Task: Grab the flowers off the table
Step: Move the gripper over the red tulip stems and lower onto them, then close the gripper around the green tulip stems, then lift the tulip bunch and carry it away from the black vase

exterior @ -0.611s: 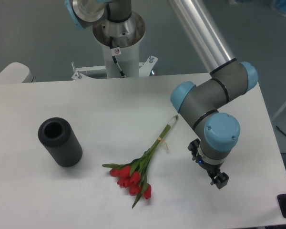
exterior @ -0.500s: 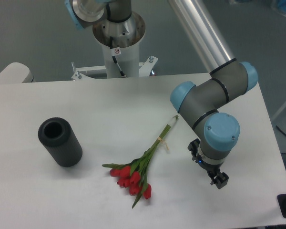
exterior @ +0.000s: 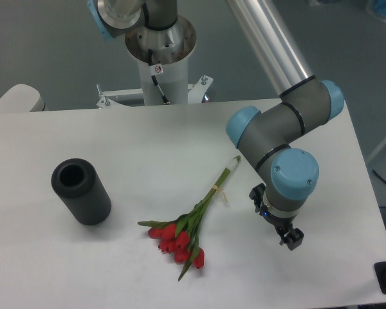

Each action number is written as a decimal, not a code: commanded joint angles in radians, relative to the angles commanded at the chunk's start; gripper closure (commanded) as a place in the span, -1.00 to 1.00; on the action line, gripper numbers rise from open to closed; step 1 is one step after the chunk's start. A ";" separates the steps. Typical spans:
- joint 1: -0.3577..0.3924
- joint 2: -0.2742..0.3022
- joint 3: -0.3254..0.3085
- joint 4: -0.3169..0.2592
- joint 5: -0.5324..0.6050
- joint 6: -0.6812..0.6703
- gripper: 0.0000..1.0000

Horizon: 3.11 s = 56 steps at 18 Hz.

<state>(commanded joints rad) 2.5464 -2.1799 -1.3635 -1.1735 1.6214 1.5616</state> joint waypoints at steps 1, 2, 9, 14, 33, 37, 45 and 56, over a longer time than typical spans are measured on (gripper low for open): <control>-0.002 0.017 -0.028 0.000 -0.002 0.000 -1.00; -0.003 0.029 -0.055 0.001 -0.005 0.000 -1.00; -0.052 0.091 -0.178 0.023 -0.040 -0.171 -1.00; -0.126 0.111 -0.308 0.177 -0.038 -0.359 -1.00; -0.158 0.080 -0.327 0.290 -0.037 -0.531 0.81; -0.146 0.078 -0.296 0.288 -0.040 -0.522 1.00; -0.114 0.043 -0.161 0.235 -0.035 -0.518 1.00; -0.035 -0.004 0.013 0.029 -0.071 -0.378 1.00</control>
<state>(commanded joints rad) 2.5110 -2.1843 -1.3500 -1.1443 1.5509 1.1840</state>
